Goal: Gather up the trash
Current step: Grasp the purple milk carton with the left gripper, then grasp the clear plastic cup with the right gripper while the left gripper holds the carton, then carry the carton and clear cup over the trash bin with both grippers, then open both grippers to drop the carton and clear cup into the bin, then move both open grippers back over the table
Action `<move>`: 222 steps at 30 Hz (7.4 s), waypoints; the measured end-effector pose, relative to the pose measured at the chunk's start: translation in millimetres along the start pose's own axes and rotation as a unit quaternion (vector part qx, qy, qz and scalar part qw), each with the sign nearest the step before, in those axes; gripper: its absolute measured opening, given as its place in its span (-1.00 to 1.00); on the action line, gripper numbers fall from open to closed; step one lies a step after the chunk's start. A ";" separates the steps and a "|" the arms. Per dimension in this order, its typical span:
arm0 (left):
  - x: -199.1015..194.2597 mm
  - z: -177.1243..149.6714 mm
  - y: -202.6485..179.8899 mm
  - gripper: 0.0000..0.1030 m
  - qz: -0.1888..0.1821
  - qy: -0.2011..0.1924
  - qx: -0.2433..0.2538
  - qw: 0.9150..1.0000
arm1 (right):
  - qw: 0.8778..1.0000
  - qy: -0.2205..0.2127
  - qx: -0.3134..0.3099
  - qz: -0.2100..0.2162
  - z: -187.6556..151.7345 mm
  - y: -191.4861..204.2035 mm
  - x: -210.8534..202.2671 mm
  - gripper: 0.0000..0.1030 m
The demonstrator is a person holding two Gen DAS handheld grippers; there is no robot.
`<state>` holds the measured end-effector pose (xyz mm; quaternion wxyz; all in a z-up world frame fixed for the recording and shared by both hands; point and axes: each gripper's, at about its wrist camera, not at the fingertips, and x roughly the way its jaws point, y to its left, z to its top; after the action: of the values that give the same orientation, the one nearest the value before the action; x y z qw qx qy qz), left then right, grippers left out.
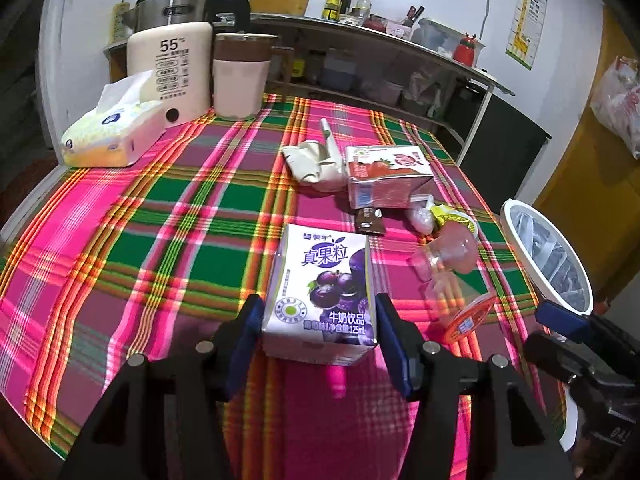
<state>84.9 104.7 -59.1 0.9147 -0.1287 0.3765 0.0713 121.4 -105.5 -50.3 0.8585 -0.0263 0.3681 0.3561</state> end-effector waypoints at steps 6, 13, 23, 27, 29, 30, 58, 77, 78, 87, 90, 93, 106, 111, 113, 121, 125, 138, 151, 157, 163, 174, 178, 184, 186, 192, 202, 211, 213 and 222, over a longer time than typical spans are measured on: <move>-2.9 -3.4 8.5 0.13 -0.004 0.000 -0.009 1.000 | 1.000 0.013 -0.017 -0.002 4.1 15.7 18.7 0.11; -4.6 -4.1 13.4 0.13 -0.010 -0.002 -0.012 1.000 | 0.999 0.023 -0.028 -0.019 7.1 21.5 37.9 0.11; -5.9 -5.4 12.7 0.13 -0.016 -0.003 -0.010 1.000 | 0.999 0.039 0.001 -0.036 10.2 14.8 51.0 -0.12; -7.0 -6.8 7.8 0.13 -0.019 -0.003 -0.004 1.000 | 0.999 0.032 0.005 -0.038 9.9 11.5 44.8 -0.15; -7.6 -7.3 4.8 0.13 -0.021 -0.003 -0.002 1.000 | 0.999 0.029 0.005 -0.038 9.4 11.0 41.5 -0.15; -8.6 -7.9 2.9 0.13 -0.023 -0.003 0.000 1.000 | 0.999 0.028 0.005 -0.037 9.0 10.9 39.3 -0.15; -25.6 -8.3 -62.3 0.10 -0.070 -0.010 0.053 0.996 | 0.998 -0.018 0.041 -0.051 -0.2 -23.7 -22.5 -0.87; -18.5 -10.7 -65.9 0.11 -0.075 0.003 0.056 0.996 | 0.997 0.006 0.011 -0.071 -3.9 -50.7 -0.7 0.25; -18.4 -10.7 -65.9 0.11 -0.075 0.003 0.055 0.996 | 0.997 0.011 0.007 -0.070 -3.7 -51.9 2.2 0.25; -12.8 -11.0 -66.5 0.11 -0.075 0.010 0.055 0.996 | 0.997 0.038 0.026 -0.064 -8.6 -65.6 14.3 -0.44; -11.6 -10.5 -67.8 0.11 -0.076 0.010 0.056 0.995 | 0.997 0.032 0.038 -0.065 -10.1 -68.8 10.4 -0.44; -11.6 -9.5 -70.6 0.11 -0.079 0.009 0.058 0.995 | 0.996 0.026 0.047 -0.065 -9.8 -71.0 4.4 -0.45; -17.9 6.0 -100.7 0.11 -0.106 -0.010 0.082 0.991 | 0.995 -0.011 0.070 -0.068 -3.3 -78.5 -30.8 -0.45; -17.1 12.8 -121.4 0.11 -0.122 -0.015 0.097 0.988 | 0.993 -0.025 0.082 -0.086 -1.7 -91.6 -45.8 -0.45; -16.4 15.6 -130.2 0.11 -0.129 -0.018 0.104 0.986 | 0.991 -0.030 0.088 -0.095 -1.6 -99.0 -51.8 -0.45; -8.7 25.1 -168.2 0.11 -0.158 -0.020 0.131 0.979 | 0.984 -0.041 0.113 -0.129 -5.9 -129.4 -72.7 -0.45; -3.4 28.3 -186.8 0.11 -0.173 -0.019 0.146 0.974 | 0.981 -0.042 0.123 -0.142 -9.6 -143.4 -79.4 -0.45; 21.4 32.6 -236.0 0.11 -0.207 -0.002 0.181 0.961 | 0.972 -0.028 0.157 -0.172 -19.0 -182.0 -84.3 -0.45; 48.8 33.9 -259.8 0.11 -0.221 0.024 0.198 0.955 | 0.968 -0.006 0.177 -0.179 -24.6 -202.0 -77.8 -0.42; 49.7 37.9 -260.4 0.12 -0.224 0.020 0.194 0.955 | 0.967 -0.015 0.178 -0.184 -22.8 -202.0 -80.0 -0.13; 38.4 40.7 -249.6 0.11 -0.225 0.007 0.184 0.957 | 0.967 -0.029 0.173 -0.185 -21.2 -195.6 -89.2 -0.13; 12.7 28.3 -217.1 0.11 -0.194 -0.015 0.171 0.966 | 0.974 -0.047 0.152 -0.164 -22.3 -162.2 -99.6 -0.13; 3.9 22.6 -201.6 0.11 -0.178 -0.021 0.163 0.970 | 0.977 -0.048 0.138 -0.159 -22.0 -147.1 -98.2 -0.13; -4.6 14.4 -173.4 0.11 -0.151 -0.026 0.144 0.978 | 0.983 -0.048 0.112 -0.135 -23.1 -122.8 -93.2 -0.13; -6.4 10.7 -163.7 0.11 -0.142 -0.028 0.137 0.980 | 0.985 -0.051 0.107 -0.127 -23.2 -116.9 -91.6 -0.13; -7.4 4.2 -136.3 0.11 -0.120 -0.020 0.113 0.986 | 0.989 -0.046 0.090 -0.108 -21.2 -100.7 -80.2 -0.13; -11.2 -3.6 -105.3 0.11 -0.107 -0.017 0.087 0.990 | 0.994 -0.021 0.073 -0.077 -21.1 -80.7 -63.0 -0.13; -2.0 0.0 -88.3 0.11 -0.090 -0.016 0.075 0.993 | 0.996 0.000 0.070 -0.063 -19.0 -76.3 -50.8 -0.13; 3.5 2.6 -86.9 0.11 -0.087 -0.014 0.076 0.993 | 0.996 0.002 0.069 -0.061 -17.8 -75.5 -48.4 -0.13; 26.0 18.3 -90.1 0.12 -0.087 -0.004 0.098 0.991 | 0.996 0.002 0.069 -0.060 -13.0 -77.6 -42.2 -0.13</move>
<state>136.0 24.6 -48.5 0.9271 -0.0703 0.3652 -0.0456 142.3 -192.3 -49.1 0.8772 0.0100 0.3914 0.2779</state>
